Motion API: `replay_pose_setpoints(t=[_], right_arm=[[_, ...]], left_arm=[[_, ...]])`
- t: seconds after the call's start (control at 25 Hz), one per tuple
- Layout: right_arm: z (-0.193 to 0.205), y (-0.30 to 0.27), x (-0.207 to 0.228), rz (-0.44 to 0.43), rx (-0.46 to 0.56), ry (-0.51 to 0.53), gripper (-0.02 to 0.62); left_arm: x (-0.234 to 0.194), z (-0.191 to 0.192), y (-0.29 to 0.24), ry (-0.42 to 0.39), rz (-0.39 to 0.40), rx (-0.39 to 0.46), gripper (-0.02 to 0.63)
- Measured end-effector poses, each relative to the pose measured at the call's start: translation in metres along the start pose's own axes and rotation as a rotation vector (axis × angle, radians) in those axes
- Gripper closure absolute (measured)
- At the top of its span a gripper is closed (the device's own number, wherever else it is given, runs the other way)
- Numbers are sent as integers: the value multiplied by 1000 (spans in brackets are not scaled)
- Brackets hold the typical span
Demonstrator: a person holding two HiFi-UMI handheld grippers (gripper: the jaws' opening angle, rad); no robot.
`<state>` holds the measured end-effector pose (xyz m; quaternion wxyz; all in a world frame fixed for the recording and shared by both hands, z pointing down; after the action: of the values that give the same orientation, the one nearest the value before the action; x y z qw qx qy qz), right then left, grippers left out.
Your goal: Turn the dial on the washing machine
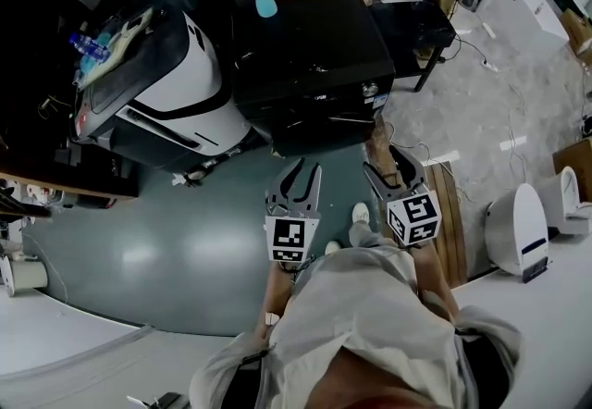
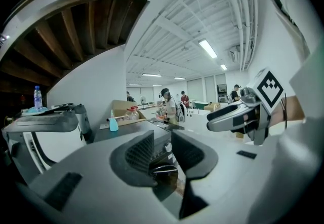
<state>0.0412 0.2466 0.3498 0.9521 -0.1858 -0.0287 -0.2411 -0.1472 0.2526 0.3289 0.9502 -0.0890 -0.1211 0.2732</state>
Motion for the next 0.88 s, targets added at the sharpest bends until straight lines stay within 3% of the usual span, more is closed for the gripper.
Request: replay_pose_setpoints(t=[0.88], right_arm=[[-36, -72, 103, -94, -20, 5, 330]], left_arm=[[-7, -28, -110, 3, -99, -50, 497]])
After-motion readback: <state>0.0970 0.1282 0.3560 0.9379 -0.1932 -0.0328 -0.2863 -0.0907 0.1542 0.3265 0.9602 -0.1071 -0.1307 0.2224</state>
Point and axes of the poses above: the fingertips, and each gripper's own axes: y backward along the fingers, x to its right, z out of its underside, the point moved 5 cm from there along y, backward along the fingers, and after that the axes turned 5 degrees about -y, right-handed, at the moved point
